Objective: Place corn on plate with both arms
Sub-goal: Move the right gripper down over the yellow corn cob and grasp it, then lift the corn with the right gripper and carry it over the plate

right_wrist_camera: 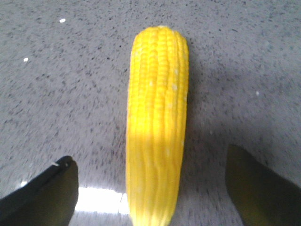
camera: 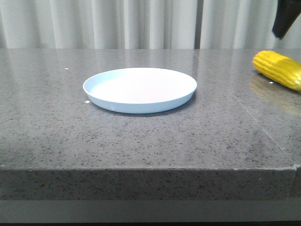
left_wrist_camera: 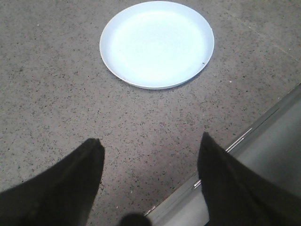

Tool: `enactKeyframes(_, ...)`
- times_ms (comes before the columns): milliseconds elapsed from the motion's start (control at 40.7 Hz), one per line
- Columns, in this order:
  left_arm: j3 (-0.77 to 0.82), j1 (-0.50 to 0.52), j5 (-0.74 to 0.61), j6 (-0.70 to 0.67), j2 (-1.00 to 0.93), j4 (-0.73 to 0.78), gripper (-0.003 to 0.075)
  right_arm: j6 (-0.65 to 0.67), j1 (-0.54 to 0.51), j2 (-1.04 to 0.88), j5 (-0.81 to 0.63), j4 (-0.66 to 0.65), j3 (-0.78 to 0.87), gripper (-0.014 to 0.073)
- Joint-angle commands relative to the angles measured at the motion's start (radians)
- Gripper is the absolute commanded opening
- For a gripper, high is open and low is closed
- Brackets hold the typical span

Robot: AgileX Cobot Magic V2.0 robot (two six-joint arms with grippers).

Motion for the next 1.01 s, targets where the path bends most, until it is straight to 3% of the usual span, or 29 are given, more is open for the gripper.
enactKeyframes(0, -0.024, -0.005, -0.071, -0.012, -0.006, 0.008, 0.0421, -0.010, 0.002, 0.031, -0.034, 0.001, -0.076, 0.0654)
enactKeyframes(393, -0.024, -0.005, -0.071, -0.012, -0.006, 0.008, 0.0420, -0.010, 0.002, 0.226, -0.007, 0.001, -0.185, 0.0630)
enactKeyframes(467, -0.024, -0.005, -0.071, -0.012, -0.006, 0.008, 0.0421, -0.011, 0.002, 0.231, 0.017, 0.001, -0.190, 0.0507)
enactKeyframes(566, -0.024, -0.005, -0.071, -0.012, -0.006, 0.008, 0.0421, -0.011, 0.002, 0.230, 0.024, 0.001, -0.190, 0.0278)
enactKeyframes(615, -0.024, -0.005, -0.071, -0.012, -0.006, 0.008, 0.0421, -0.011, 0.002, 0.229, 0.030, 0.001, -0.196, 0.0237)
enactKeyframes(811, -0.024, -0.005, -0.071, -0.012, -0.006, 0.008, 0.0421, -0.011, 0.023, 0.211, 0.130, 0.016, -0.273, 0.0239)
enactKeyframes(984, -0.024, -0.005, -0.071, -0.012, -0.006, 0.008, 0.0420, -0.020, 0.141, 0.176, 0.229, 0.030, -0.382, 0.0239)
